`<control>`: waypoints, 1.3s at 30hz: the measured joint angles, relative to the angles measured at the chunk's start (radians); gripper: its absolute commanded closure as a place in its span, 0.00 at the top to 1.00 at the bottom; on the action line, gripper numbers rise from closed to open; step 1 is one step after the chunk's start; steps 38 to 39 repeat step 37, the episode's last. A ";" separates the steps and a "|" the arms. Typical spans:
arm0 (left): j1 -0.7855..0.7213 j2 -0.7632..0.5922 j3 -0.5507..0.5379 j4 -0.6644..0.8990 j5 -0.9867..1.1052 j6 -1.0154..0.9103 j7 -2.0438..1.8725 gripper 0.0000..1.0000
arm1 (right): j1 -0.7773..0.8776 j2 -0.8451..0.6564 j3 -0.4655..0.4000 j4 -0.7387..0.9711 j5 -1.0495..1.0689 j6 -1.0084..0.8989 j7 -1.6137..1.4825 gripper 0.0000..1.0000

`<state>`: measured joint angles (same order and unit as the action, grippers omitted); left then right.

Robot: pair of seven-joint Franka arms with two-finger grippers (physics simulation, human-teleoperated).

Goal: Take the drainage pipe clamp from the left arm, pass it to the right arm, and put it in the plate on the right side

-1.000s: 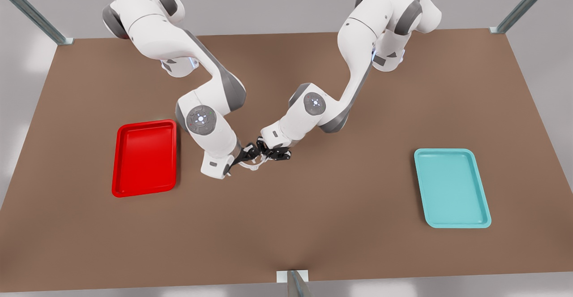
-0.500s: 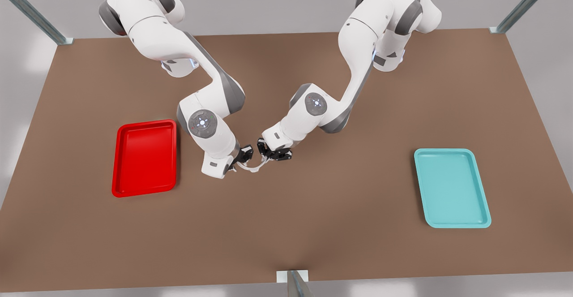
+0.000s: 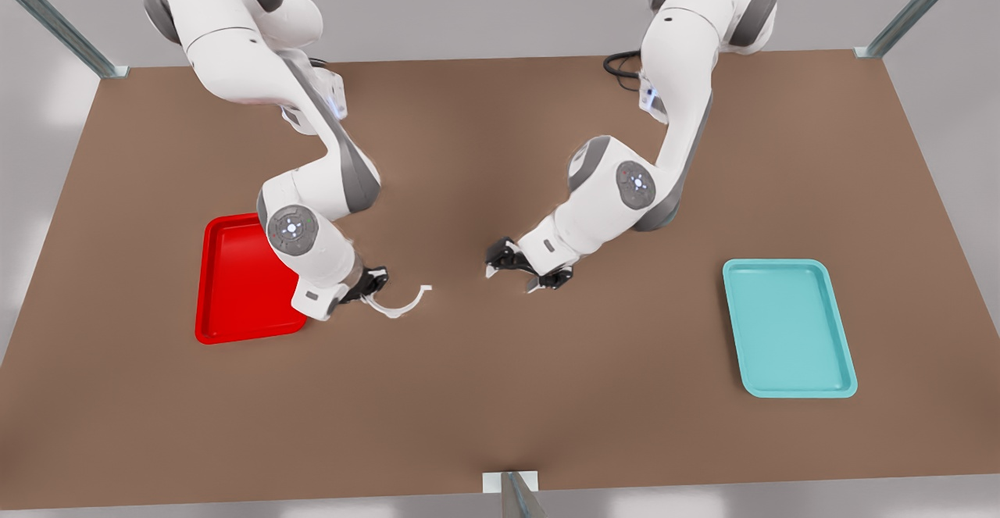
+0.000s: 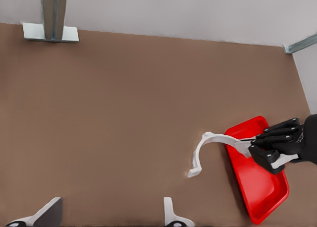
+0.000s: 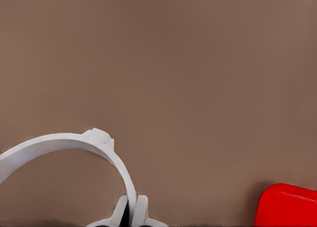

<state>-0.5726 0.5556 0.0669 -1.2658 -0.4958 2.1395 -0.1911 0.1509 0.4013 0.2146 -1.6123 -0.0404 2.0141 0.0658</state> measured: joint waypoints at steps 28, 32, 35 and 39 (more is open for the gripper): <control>0.370 -0.144 0.050 0.007 0.511 -0.471 0.214 1.00 | -0.541 -0.246 0.207 0.079 -0.054 -0.006 -0.283 1.00; 0.369 -0.144 0.049 0.007 0.511 -0.475 0.227 1.00 | -0.221 -0.277 -0.035 0.162 -0.041 -0.234 -0.252 1.00; 0.369 -0.143 0.048 0.007 0.511 -0.475 0.235 1.00 | -0.099 -0.267 -0.159 0.176 0.003 -0.340 -0.219 1.00; 0.369 -0.143 0.048 0.007 0.510 -0.474 0.240 1.00 | -0.104 -0.263 -0.177 0.177 0.019 -0.384 -0.200 1.00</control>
